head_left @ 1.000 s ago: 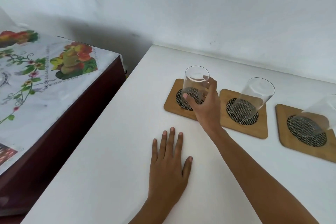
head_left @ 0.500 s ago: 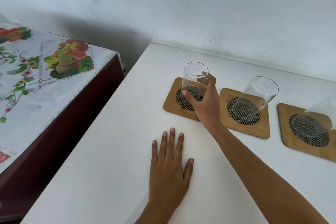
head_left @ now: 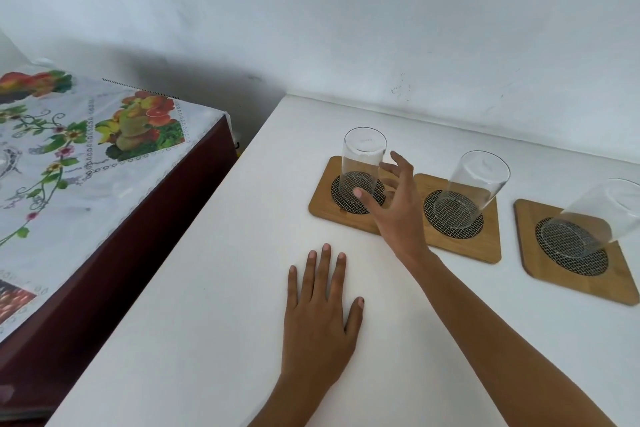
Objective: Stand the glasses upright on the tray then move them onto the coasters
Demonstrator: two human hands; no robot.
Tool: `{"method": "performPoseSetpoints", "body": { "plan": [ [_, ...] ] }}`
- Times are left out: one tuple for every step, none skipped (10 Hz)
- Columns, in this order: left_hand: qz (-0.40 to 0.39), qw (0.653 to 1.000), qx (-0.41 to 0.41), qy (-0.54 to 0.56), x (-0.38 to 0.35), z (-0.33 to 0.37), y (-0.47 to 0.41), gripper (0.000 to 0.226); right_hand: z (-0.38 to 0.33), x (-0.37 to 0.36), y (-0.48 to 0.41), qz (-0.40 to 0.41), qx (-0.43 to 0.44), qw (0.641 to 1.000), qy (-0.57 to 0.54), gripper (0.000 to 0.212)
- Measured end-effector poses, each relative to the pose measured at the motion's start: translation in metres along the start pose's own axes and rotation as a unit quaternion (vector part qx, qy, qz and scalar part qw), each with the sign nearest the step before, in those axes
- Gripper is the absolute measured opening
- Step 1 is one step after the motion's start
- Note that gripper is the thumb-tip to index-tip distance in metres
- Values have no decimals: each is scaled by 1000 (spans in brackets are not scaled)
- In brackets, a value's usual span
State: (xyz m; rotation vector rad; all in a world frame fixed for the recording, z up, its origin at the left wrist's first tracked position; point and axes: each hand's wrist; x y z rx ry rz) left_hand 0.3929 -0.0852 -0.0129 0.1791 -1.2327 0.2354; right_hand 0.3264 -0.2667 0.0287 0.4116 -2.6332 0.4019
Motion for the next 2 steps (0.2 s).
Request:
{"method": "performPoseSetpoints", "body": {
  "plan": [
    [2, 1000, -3, -1, -1, -2, 0, 63, -1, 14, 10, 21, 16, 1000, -14, 72],
    [4, 1000, -6, -4, 2, 0, 3, 62, -3, 37, 32, 64, 35, 997, -24, 52]
  ]
}}
Point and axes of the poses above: each hand's wrist, its own y-axis away from the middle knuckle, its own x-axis out of the back of the hand, z = x × y, and after that the axes turned 7 degrees about -z, right-handed
